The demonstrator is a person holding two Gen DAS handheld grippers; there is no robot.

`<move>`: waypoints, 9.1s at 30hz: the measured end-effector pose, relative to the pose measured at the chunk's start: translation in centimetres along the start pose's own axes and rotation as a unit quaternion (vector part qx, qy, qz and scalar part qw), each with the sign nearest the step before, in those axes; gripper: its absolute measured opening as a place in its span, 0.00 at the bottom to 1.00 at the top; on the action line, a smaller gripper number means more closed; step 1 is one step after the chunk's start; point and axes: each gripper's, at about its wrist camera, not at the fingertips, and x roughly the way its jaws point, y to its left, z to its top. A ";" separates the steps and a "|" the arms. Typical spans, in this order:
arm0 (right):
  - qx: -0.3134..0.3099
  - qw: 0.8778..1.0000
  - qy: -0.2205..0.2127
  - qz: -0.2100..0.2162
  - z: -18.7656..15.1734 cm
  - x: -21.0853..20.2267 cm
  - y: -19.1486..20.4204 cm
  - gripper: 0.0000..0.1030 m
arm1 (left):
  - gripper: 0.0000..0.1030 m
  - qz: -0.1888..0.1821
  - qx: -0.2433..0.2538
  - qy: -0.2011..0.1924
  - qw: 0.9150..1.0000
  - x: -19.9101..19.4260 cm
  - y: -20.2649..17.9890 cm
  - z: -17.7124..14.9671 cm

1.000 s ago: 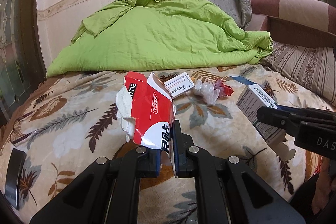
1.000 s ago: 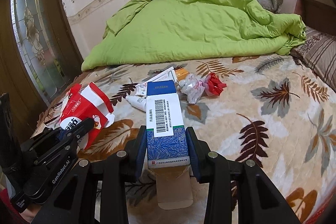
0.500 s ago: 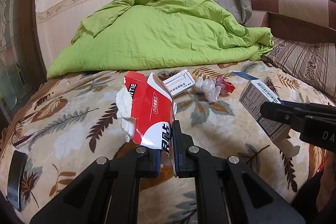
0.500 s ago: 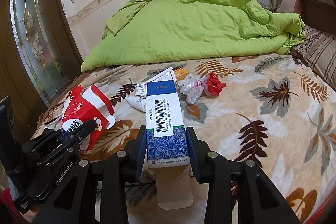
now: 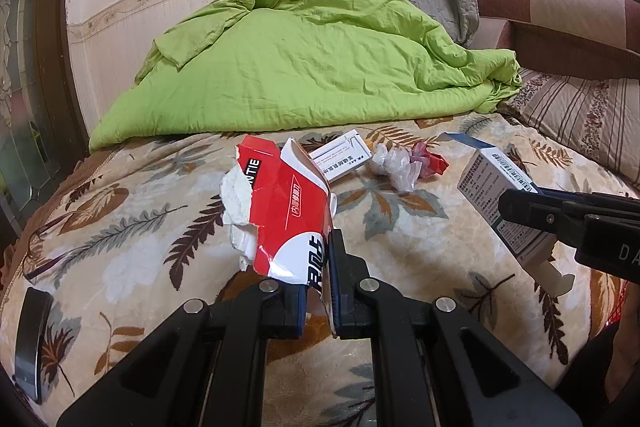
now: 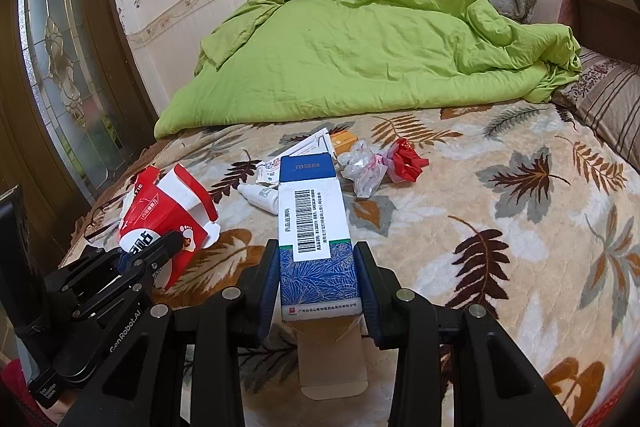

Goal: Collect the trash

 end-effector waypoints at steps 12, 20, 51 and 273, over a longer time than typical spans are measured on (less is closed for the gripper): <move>0.000 1.000 0.000 0.000 0.0 0.0 0.0 0.38 | 0.09 0.000 0.001 0.001 1.000 0.1 0.1 0.0; 0.000 1.000 0.000 0.000 0.0 -0.1 -0.1 0.38 | 0.09 0.000 0.001 0.001 1.000 0.1 0.1 0.0; 0.171 0.984 -0.048 -0.004 -2.9 -14.6 -10.0 0.38 | 0.09 -0.246 0.060 -0.003 0.968 -6.1 -8.1 1.3; -0.025 1.000 0.007 0.000 8.2 12.1 -0.3 0.21 | 0.28 0.062 -0.081 0.059 0.993 12.7 5.1 4.7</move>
